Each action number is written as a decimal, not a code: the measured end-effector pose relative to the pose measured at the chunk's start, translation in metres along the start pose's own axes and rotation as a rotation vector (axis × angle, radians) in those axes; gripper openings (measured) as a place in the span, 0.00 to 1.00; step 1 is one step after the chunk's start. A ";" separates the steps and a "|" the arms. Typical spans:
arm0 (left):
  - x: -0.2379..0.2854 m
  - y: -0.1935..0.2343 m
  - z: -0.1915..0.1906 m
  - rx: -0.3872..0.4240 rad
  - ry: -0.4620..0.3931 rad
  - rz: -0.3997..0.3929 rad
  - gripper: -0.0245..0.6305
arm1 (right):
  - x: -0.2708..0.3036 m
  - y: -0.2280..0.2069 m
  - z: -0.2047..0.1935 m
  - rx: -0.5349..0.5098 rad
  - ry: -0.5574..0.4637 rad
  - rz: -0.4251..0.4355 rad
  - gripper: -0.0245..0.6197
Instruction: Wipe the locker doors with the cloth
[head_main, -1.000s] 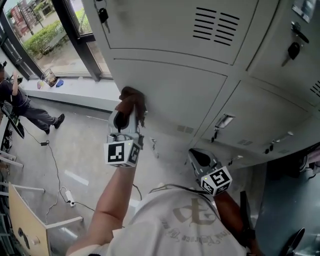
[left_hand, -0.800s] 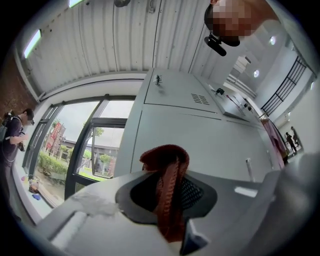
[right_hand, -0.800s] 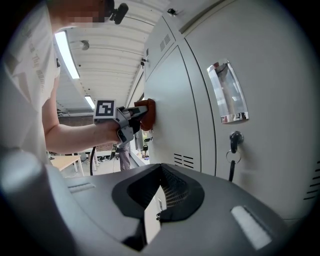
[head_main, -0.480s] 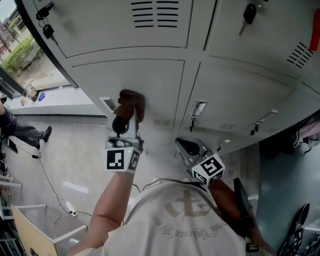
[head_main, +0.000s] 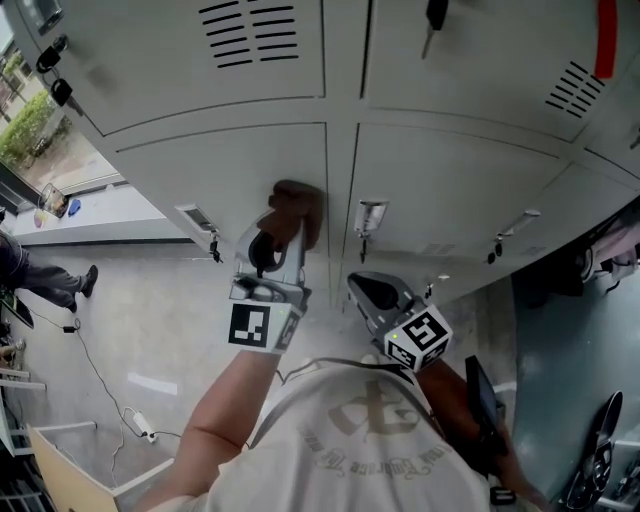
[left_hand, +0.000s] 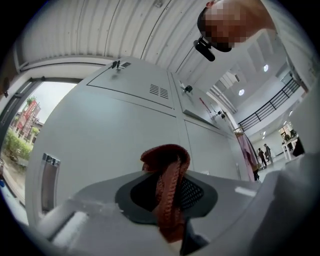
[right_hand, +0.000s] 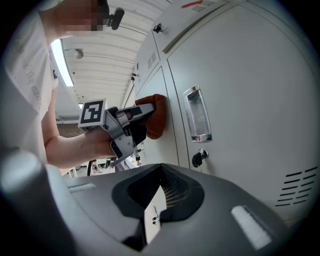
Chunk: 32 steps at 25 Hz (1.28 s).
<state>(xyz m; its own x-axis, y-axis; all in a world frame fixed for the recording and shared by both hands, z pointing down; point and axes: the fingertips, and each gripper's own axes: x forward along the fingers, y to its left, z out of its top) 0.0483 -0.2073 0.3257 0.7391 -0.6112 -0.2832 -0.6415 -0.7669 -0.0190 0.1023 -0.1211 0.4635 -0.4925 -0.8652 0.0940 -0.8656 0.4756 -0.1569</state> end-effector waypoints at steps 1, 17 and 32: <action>0.004 -0.008 0.000 -0.005 0.001 -0.018 0.16 | -0.003 -0.001 0.001 -0.004 -0.003 -0.005 0.05; 0.014 -0.033 0.020 0.040 -0.081 -0.058 0.16 | -0.013 -0.007 0.013 -0.140 0.022 -0.009 0.05; 0.008 0.007 0.035 0.079 -0.076 0.010 0.16 | 0.010 0.012 0.019 -0.107 0.019 0.049 0.05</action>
<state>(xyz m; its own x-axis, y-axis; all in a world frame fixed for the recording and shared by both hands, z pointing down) 0.0423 -0.2105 0.2903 0.7171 -0.5996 -0.3553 -0.6648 -0.7416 -0.0903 0.0885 -0.1266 0.4434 -0.5351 -0.8379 0.1073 -0.8447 0.5323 -0.0556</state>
